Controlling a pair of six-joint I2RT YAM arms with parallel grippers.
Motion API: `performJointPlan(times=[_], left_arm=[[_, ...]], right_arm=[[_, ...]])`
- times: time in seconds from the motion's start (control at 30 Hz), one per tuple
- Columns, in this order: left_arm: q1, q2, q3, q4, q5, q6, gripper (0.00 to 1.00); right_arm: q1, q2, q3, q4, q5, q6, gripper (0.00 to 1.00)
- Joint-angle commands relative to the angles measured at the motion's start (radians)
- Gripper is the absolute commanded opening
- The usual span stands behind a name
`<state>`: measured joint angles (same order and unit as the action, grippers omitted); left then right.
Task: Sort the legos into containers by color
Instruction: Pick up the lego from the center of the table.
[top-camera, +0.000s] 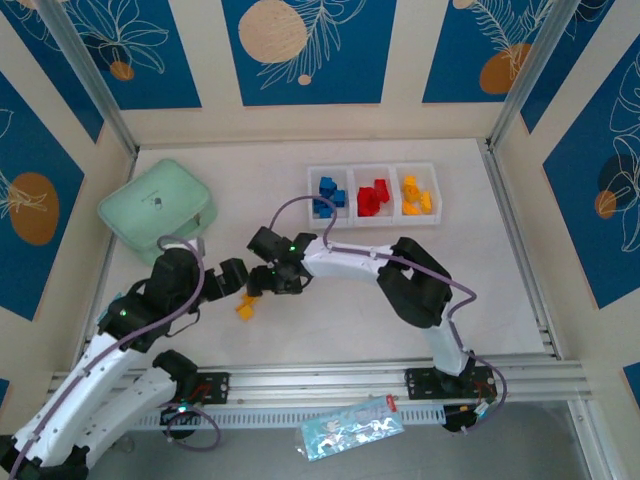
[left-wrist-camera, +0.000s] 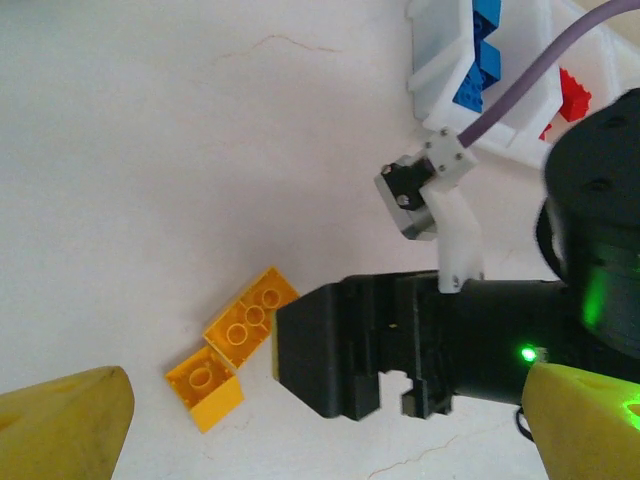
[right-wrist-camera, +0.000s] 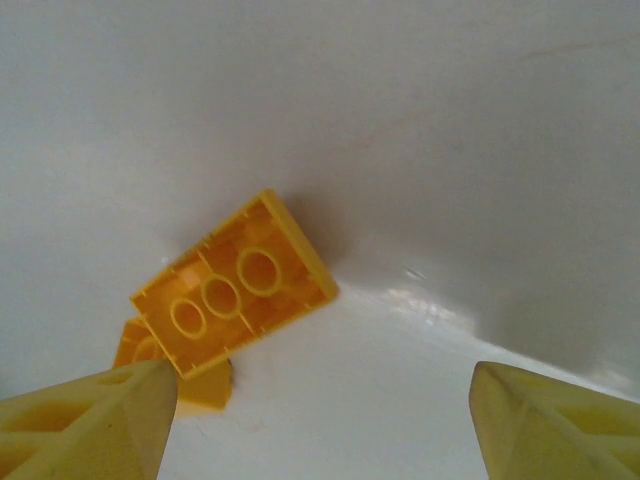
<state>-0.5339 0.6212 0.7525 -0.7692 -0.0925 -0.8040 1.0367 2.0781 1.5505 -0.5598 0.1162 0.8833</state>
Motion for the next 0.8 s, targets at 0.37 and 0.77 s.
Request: performJointPlan(times=[0.37,0.77], left_arm=[[0.011,-0.107,0.016,-0.125,-0.061,0.009,0.99],[0.011,-0.121,0.004,-0.124,-0.056,0.015,0.99]], right_arm=[[0.044,0.192,0.238,-0.143,0.149,0.07,0.82],[0.073,0.22,0.28,-0.245,0.246,0.064,0.82]])
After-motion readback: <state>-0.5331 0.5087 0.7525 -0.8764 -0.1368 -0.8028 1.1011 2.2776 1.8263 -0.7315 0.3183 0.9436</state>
